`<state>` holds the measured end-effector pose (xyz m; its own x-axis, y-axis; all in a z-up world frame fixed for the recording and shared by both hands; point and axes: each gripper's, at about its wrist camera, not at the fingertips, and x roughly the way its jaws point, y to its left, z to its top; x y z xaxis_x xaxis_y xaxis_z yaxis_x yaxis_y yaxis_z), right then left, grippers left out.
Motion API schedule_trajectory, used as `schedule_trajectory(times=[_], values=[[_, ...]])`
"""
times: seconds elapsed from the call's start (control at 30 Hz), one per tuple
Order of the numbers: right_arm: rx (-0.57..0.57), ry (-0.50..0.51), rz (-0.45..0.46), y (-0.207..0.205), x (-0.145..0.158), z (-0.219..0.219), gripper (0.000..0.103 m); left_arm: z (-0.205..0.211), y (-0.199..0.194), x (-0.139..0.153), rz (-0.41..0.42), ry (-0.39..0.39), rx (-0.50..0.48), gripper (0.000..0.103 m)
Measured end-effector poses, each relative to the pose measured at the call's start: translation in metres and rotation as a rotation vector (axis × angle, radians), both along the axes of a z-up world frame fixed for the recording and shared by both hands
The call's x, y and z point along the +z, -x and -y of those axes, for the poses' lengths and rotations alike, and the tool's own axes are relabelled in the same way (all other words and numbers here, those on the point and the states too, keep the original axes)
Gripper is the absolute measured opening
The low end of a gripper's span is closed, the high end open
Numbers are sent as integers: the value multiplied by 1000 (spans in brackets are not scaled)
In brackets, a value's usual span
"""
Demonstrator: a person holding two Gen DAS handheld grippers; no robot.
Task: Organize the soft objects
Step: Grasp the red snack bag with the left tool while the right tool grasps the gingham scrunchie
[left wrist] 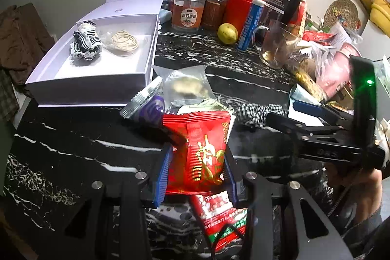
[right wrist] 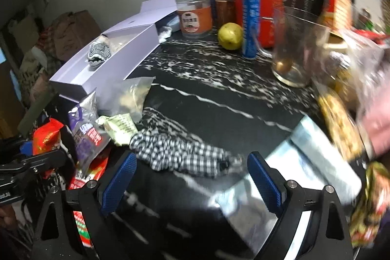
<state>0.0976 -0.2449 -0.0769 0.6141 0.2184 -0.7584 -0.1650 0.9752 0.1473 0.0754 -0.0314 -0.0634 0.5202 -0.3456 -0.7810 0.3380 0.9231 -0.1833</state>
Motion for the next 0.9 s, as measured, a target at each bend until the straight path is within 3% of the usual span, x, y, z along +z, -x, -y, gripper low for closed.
schedule_trajectory(times=[0.17,0.4,0.5,0.67,0.73,0.9], values=[[108,-18,12,-17,-6,0,93,4,-4,-4,0,-15,8,39],[174,-4,-31,-26,-24,-7,89,3,-11,-9,-23,-18,22,39],[194,15,-35,-20,-23,-13,80,2,-11,-8,-15,-13,20,39],[152,69,-33,-8,-21,-18,38,0,-8,-8,-16,-7,27,39],[109,54,-39,-4,-19,-17,27,-2,-6,-7,-14,-6,28,39],[46,-9,-61,12,-15,-10,26,-13,-3,-6,-12,0,54,39]])
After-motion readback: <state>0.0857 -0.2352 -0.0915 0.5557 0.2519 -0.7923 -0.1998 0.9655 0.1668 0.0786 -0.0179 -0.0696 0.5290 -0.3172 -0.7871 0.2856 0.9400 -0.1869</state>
